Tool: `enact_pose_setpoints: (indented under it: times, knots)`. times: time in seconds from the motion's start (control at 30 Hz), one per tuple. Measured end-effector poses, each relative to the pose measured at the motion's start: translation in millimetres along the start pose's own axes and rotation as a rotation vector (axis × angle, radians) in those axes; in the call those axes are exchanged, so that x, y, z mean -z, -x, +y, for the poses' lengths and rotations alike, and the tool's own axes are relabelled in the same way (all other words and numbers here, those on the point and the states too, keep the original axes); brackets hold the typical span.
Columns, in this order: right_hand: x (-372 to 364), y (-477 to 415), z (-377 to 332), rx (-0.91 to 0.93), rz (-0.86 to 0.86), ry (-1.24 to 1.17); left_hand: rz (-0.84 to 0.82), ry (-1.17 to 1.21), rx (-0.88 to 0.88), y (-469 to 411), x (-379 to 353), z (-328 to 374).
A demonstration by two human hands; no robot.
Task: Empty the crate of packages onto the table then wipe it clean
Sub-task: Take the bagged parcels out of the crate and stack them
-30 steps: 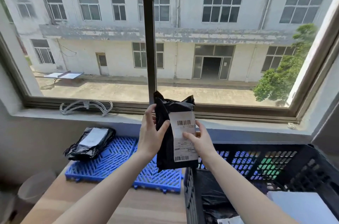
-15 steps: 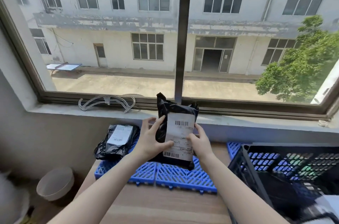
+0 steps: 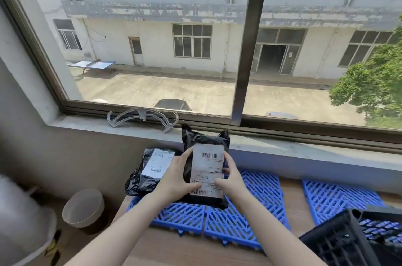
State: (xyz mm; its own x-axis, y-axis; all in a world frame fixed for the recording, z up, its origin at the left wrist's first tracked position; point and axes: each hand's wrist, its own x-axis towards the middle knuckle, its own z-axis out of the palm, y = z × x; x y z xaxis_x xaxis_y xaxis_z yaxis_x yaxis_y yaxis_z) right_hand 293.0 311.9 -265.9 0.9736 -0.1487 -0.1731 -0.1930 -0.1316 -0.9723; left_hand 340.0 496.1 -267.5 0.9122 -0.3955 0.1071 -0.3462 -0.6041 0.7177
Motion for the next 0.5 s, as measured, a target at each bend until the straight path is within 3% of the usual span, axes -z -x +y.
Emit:
enact_pose_setpoints:
  times: [0.27,0.5]
  knots:
    - [-31,-58,43,-0.183,-0.033,0.069,-0.207,-0.049,0.166,-31,-16,-66]
    - [-64,-97,87,-0.321,0.038,0.137,-0.368,-0.078,0.188,-57,-35,-125]
